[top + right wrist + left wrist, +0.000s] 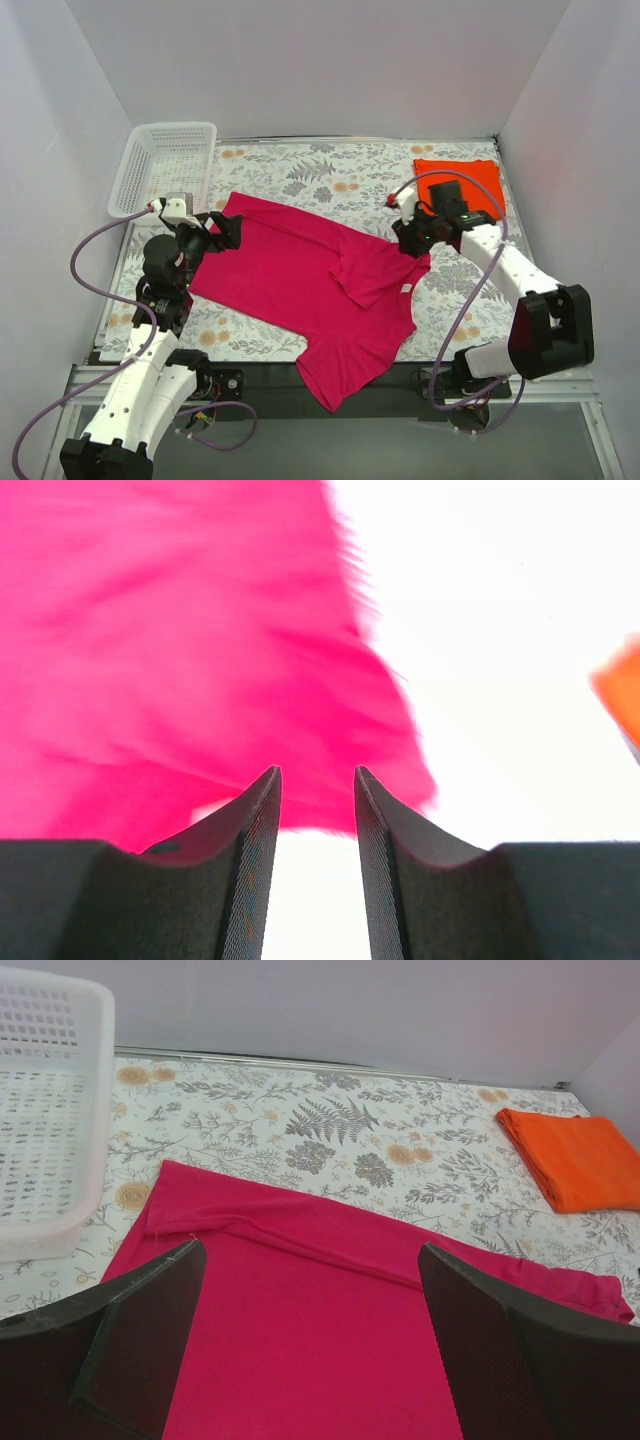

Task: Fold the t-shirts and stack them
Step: Fold the tshirt

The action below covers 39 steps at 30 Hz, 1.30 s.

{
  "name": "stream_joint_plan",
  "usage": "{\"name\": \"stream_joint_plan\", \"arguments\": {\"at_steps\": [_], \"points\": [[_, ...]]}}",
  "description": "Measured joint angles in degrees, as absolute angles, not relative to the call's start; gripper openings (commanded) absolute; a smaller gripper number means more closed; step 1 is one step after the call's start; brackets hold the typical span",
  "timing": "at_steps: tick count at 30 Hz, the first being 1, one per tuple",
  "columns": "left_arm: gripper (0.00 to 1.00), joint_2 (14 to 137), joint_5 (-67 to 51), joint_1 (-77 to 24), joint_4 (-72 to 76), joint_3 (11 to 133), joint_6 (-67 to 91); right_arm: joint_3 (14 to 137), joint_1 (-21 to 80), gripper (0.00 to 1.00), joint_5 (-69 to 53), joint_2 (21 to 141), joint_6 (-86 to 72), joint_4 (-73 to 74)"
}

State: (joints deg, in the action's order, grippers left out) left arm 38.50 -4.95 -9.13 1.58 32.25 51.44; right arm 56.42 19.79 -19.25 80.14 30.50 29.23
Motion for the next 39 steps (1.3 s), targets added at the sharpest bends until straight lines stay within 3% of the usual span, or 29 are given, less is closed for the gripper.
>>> {"name": "stream_joint_plan", "arguments": {"at_steps": [4, 10, 17, 24, 28, 32, 35, 39], "points": [[0.81, 38.4, -5.0, -9.2, 1.7, 32.2, 51.4, 54.2, 7.5, 0.34, -19.5, 77.9, 29.2, 27.2], [0.81, 38.4, -5.0, -9.4, 1.7, 32.2, 51.4, 53.8, -4.2, 0.33, -22.5, 86.5, 28.0, 26.8], [0.81, 38.4, -5.0, -9.5, 1.7, 32.2, 51.4, 53.6, -5.9, 0.43, -25.1, 91.6, 25.6, 26.8], [0.81, 38.4, -5.0, -9.5, 1.7, 32.2, 51.4, 53.6, -6.0, 0.43, -28.0, 95.2, 23.6, 26.8], [0.81, 38.4, -5.0, -9.5, 1.7, 32.2, 51.4, 54.3, -6.0, 0.35, -30.0, 96.7, 22.5, 26.6], [0.81, 38.4, -5.0, -9.5, 1.7, 32.2, 51.4, 54.6, -6.1, 0.12, -30.8, 97.8, 21.8, 26.6], [0.81, 38.4, -5.0, -9.5, 1.7, 32.2, 51.4, 54.5, -7.0, 0.01, -30.8, 97.9, 21.8, 26.9], [0.81, 38.4, -5.0, -9.5, 1.7, 32.2, 51.4, 54.5, -10.8, 0.01, -29.7, 97.7, 22.5, 27.1]]}}
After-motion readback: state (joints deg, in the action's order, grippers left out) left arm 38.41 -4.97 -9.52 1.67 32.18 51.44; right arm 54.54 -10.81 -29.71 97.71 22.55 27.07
